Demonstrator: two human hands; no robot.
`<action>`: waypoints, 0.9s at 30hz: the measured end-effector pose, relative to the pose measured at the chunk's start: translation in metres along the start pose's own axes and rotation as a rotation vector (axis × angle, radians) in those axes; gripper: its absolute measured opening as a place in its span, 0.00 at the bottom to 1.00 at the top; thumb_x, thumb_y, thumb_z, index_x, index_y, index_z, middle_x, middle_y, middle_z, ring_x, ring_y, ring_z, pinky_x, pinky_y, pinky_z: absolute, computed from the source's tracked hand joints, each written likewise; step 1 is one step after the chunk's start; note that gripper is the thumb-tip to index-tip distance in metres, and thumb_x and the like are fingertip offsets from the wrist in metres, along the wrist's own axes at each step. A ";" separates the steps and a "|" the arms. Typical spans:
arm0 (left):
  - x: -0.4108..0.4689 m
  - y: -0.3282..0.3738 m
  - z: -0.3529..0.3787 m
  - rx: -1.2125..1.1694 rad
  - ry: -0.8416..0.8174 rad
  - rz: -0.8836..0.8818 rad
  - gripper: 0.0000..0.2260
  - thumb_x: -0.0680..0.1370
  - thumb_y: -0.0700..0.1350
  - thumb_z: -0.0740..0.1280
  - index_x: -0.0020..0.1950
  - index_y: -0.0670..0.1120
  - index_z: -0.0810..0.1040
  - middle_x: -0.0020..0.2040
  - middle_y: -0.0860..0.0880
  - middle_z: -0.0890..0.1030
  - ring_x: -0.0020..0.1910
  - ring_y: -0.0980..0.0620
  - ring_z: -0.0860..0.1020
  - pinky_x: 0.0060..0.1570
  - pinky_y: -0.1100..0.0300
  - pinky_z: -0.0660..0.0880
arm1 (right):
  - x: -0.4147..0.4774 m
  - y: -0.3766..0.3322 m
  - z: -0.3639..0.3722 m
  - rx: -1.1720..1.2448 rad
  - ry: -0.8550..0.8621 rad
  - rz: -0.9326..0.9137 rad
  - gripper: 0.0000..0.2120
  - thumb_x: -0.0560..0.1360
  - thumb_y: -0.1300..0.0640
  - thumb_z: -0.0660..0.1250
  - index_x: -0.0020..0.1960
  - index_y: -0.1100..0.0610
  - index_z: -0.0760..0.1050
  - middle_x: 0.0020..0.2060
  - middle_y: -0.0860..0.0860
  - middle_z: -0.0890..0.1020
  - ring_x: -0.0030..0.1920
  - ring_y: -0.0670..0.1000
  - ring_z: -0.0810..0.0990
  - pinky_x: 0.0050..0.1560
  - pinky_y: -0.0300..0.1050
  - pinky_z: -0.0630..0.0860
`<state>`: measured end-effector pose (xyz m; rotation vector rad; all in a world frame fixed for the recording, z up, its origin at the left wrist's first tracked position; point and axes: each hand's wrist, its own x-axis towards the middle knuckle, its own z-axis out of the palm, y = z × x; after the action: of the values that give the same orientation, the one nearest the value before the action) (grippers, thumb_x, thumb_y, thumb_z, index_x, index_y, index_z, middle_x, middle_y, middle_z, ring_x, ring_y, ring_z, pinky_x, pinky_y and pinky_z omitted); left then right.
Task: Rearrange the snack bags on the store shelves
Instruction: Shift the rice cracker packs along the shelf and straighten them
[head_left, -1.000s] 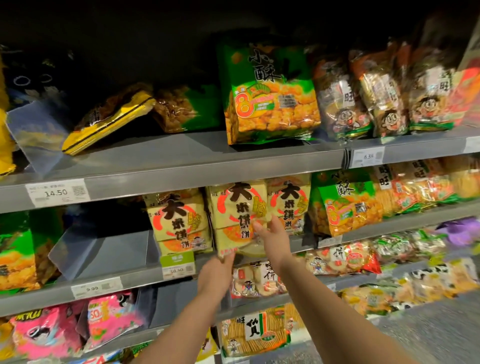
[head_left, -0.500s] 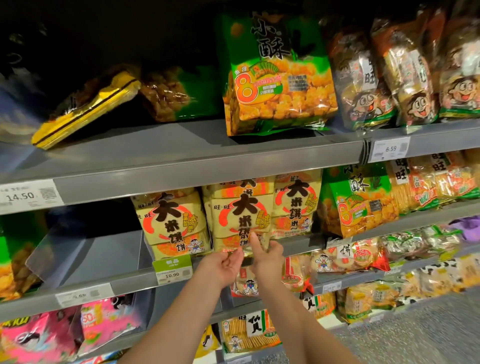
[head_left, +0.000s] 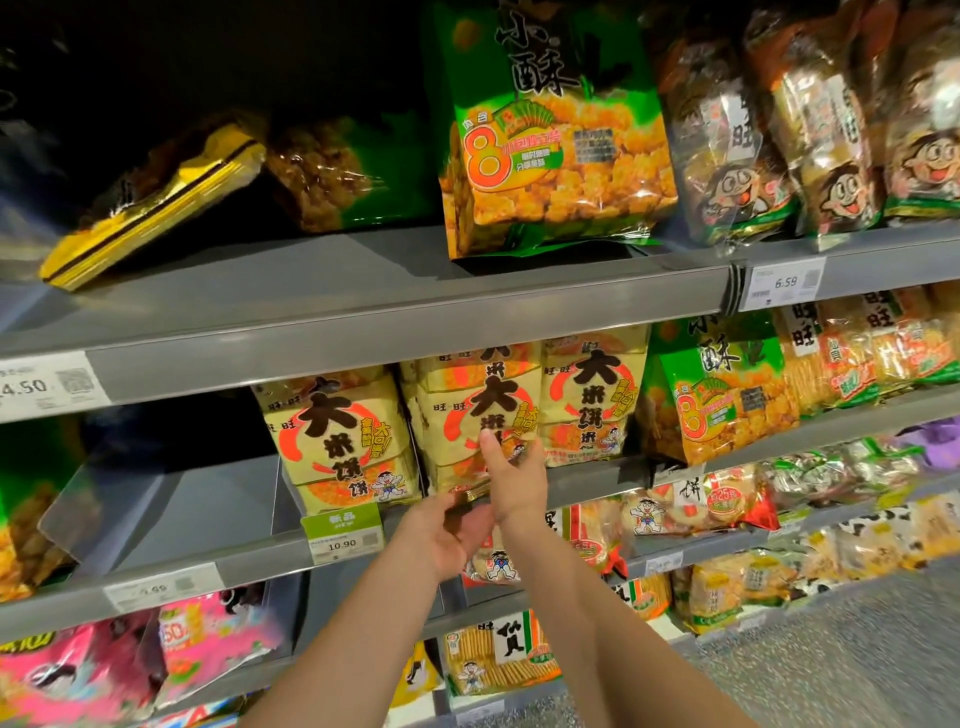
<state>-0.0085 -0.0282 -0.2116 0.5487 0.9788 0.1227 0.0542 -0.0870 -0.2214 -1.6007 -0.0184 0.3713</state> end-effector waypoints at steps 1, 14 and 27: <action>-0.002 -0.003 -0.006 -0.002 0.007 0.035 0.09 0.80 0.42 0.58 0.44 0.37 0.71 0.33 0.38 0.79 0.21 0.47 0.79 0.18 0.60 0.75 | -0.002 0.000 0.000 0.001 0.006 -0.007 0.40 0.73 0.45 0.67 0.75 0.57 0.51 0.74 0.55 0.60 0.73 0.56 0.60 0.70 0.50 0.60; -0.019 -0.058 -0.034 1.128 0.176 1.180 0.20 0.78 0.56 0.60 0.68 0.66 0.60 0.70 0.61 0.61 0.68 0.63 0.61 0.70 0.58 0.61 | -0.037 0.008 0.003 -0.197 0.039 -0.269 0.45 0.71 0.51 0.71 0.75 0.42 0.43 0.77 0.47 0.44 0.75 0.49 0.51 0.68 0.45 0.61; 0.019 0.028 -0.041 1.836 0.551 1.687 0.38 0.61 0.48 0.79 0.67 0.59 0.65 0.46 0.44 0.78 0.41 0.43 0.77 0.39 0.50 0.74 | -0.022 0.024 0.011 -0.695 0.164 -0.535 0.42 0.72 0.43 0.67 0.71 0.40 0.39 0.75 0.58 0.54 0.71 0.60 0.65 0.60 0.50 0.73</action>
<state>-0.0271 0.0179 -0.2303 3.0787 0.6054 0.9375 0.0255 -0.0836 -0.2398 -2.2160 -0.4854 -0.2163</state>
